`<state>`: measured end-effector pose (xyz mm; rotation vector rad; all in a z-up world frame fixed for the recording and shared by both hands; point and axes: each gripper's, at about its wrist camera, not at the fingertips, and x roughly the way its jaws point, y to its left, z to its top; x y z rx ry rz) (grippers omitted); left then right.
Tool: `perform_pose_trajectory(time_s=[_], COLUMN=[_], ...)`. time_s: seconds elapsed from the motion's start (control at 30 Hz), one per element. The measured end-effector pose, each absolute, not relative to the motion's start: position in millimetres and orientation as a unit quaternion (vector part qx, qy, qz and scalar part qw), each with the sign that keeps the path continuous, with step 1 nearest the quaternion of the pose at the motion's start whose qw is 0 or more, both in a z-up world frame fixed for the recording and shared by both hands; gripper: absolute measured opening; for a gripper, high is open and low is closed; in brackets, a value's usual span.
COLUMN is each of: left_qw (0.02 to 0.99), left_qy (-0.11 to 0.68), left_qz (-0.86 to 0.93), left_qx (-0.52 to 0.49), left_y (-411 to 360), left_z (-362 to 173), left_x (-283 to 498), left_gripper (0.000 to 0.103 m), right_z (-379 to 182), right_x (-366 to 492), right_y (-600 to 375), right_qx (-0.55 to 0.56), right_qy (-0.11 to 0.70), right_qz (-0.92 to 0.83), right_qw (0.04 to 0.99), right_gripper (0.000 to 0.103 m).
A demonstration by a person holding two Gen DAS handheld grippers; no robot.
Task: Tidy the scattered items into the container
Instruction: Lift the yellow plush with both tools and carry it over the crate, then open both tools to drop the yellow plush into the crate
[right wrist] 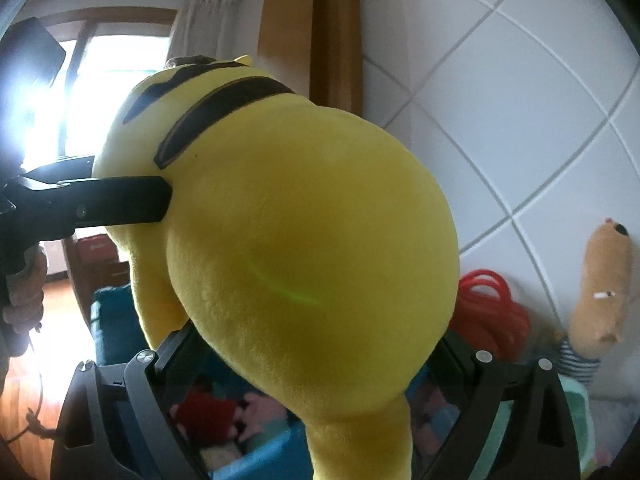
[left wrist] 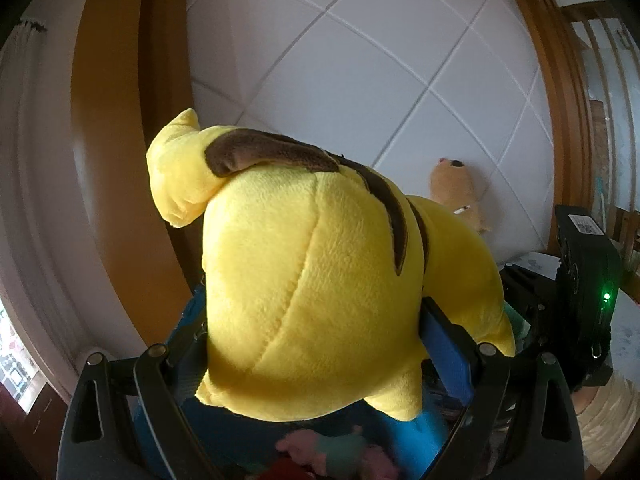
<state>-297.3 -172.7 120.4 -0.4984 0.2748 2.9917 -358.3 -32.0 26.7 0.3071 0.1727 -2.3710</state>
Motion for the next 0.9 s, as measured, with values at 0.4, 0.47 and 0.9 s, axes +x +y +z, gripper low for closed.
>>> perform_pose_trajectory(time_s=[0.4,0.47,0.9], left_qw=[0.064,0.051,-0.014], left_qy=[-0.014,-0.019,0.027], left_qz=[0.965,0.962,0.946], left_qx=[-0.253,-0.266,-0.322], left_y=[-258,-267,-262], left_z=[96,89,41], left_x=[-433,-450,-484], left_gripper=[0.101,0.103,0.103], right_z=[16,11,-10], right_x=[-482,-500,-519], right_y=[-99,-106,-113], right_qx=[0.204,0.21,0.24], right_qy=[0.102,0.107,0.115], right_qz=[-0.908,-0.908,-0.906], right_qw=[0.352,0.348,0.33], right_gripper=[0.099,0.102,0.103])
